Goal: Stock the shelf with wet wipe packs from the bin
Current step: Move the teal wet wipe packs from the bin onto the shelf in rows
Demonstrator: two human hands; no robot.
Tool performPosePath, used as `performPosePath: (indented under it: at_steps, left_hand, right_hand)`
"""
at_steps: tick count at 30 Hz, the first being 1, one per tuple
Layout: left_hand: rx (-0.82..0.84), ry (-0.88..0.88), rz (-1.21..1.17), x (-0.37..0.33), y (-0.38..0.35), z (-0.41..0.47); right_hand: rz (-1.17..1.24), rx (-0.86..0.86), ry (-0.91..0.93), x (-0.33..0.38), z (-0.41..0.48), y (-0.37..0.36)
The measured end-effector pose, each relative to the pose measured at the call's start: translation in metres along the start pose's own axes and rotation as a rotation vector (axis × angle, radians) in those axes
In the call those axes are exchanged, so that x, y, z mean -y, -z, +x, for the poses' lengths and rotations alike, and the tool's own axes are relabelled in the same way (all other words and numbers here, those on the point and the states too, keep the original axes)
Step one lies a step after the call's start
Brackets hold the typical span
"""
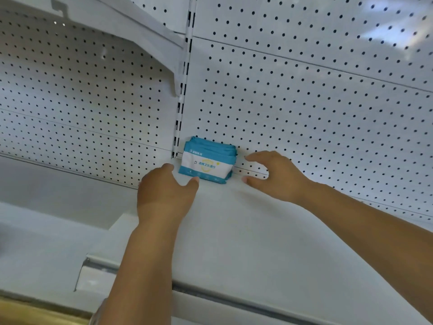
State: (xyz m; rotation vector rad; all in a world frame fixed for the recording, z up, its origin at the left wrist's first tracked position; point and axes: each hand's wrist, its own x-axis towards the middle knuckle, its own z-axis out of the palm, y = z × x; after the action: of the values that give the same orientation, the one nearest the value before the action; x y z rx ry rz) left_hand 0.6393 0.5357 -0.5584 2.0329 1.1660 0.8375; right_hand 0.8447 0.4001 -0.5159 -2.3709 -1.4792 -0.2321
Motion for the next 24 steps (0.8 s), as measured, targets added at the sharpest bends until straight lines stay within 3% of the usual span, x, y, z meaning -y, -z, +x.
performPosePath:
  at_steps: [13, 24]
  left_hand:
    - [0.255, -0.353, 0.045, -0.080, -0.075, -0.078]
    - [0.416, -0.581, 0.026, -0.150, -0.139, -0.176]
  right_hand:
    - [0.022, -0.004, -0.252, -0.087, -0.121, 0.027]
    - [-0.008, -0.042, -0.500, -0.164, -0.247, 0.091]
